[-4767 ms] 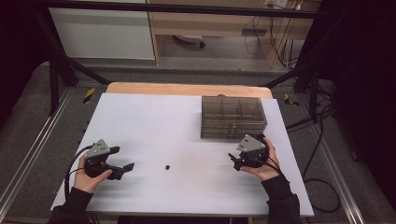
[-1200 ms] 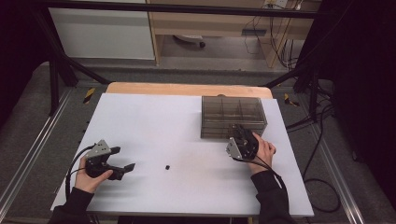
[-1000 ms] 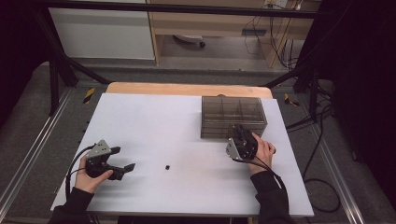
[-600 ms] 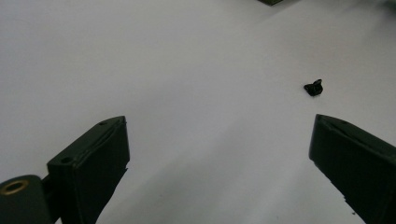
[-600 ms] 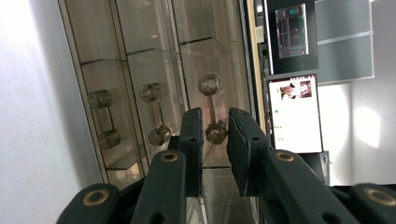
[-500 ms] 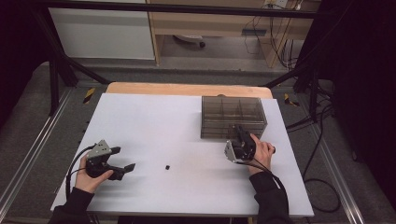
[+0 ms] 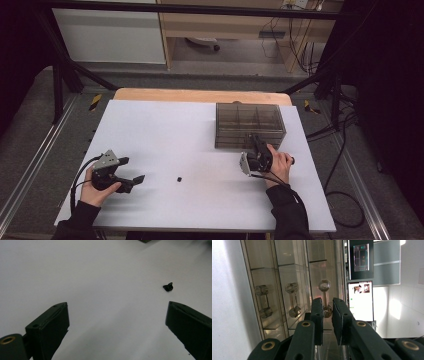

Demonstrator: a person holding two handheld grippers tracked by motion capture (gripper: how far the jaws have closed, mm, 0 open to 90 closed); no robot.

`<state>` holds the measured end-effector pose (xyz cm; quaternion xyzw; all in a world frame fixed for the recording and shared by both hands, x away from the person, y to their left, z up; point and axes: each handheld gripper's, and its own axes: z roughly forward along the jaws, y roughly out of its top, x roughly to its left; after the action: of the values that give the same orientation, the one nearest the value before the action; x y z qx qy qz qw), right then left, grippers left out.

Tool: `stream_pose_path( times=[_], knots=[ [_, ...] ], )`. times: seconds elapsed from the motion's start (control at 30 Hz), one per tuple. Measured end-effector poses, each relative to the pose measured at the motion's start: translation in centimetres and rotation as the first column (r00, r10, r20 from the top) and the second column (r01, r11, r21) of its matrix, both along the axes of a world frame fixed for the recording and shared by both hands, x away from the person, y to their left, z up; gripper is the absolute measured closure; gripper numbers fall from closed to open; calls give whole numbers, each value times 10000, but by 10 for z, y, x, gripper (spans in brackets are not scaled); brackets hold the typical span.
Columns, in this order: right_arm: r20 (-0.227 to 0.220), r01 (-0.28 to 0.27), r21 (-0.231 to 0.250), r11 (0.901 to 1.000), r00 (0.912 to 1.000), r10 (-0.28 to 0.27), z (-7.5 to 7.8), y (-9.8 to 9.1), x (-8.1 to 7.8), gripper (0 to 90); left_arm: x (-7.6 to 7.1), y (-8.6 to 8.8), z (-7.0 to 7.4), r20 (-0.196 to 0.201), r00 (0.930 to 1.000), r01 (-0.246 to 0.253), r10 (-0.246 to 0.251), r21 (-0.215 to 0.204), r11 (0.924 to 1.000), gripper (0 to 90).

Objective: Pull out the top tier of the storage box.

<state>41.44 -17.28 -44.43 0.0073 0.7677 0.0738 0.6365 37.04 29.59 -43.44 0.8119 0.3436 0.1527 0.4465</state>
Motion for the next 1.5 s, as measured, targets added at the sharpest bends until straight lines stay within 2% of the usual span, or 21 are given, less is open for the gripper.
stream_pose_path(
  times=[0.63,1.5],
  knots=[
    [124,162,-382,9991,9998,-157,-1,3,-2,804,0,0,0,14,10000,7,-7,7,10000,48],
    [-78,180,-311,9994,9998,-183,2,3,-20,802,-1,0,1,50,10000,7,-7,29,10000,48]
  ],
)
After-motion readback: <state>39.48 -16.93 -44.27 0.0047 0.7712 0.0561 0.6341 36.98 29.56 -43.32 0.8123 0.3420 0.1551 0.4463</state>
